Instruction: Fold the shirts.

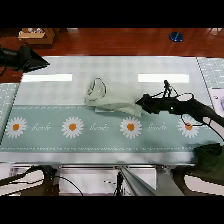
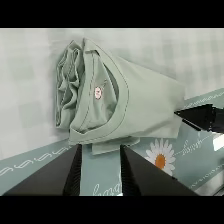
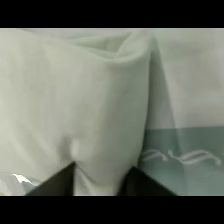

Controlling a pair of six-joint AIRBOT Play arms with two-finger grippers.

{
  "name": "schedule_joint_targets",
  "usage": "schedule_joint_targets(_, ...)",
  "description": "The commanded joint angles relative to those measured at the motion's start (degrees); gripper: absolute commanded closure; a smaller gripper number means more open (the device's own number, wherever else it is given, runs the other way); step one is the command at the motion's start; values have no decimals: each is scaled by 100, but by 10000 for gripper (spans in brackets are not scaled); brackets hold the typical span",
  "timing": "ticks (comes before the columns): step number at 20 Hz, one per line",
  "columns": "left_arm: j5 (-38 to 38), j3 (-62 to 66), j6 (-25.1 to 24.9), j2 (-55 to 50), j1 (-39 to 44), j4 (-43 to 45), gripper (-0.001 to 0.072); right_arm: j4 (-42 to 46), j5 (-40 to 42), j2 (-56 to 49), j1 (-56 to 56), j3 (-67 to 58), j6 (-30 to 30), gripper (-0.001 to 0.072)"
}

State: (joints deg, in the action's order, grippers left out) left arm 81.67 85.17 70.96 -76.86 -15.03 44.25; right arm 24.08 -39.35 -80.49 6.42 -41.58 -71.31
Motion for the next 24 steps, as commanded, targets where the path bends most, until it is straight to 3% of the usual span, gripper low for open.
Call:
schedule_joint_targets(1, -20, 0, -2, -7, -7, 0, 390, -868, 122, -92, 125, -26, 448, 562)
schedule_joint_targets(2, -26, 0, -2, -17, -7, 0, 390, -920, -155, -63, 48, -122, 518, 683)
schedule_joint_targets(4, -17, 0, 0, -68, -7, 0, 389, -879, -970, 140, -201, -476, 944, 683)
schedule_joint_targets(6, -17, 0, 0, -116, -7, -2, 390, -581, -1698, 588, -590, -957, 850, 683)
schedule_joint_targets(12, -57, 0, 0, -267, -7, -4, 390, 2159, -3368, 2409, -2527, -2680, -1582, 683)
schedule_joint_targets(14, -197, 0, 0, -273, -7, -4, 390, 2612, -4251, 2765, -3484, -3095, -1989, 684)
schedule_joint_targets(19, -697, 9, 0, -393, -9, -7, 390, 3254, -6476, 3029, -6164, -3526, -1864, 684)
schedule_joint_targets(24, -1019, 15, 2, -1047, -81, -13, 390, 5643, -6706, 3202, -7385, -3508, -1683, 684)
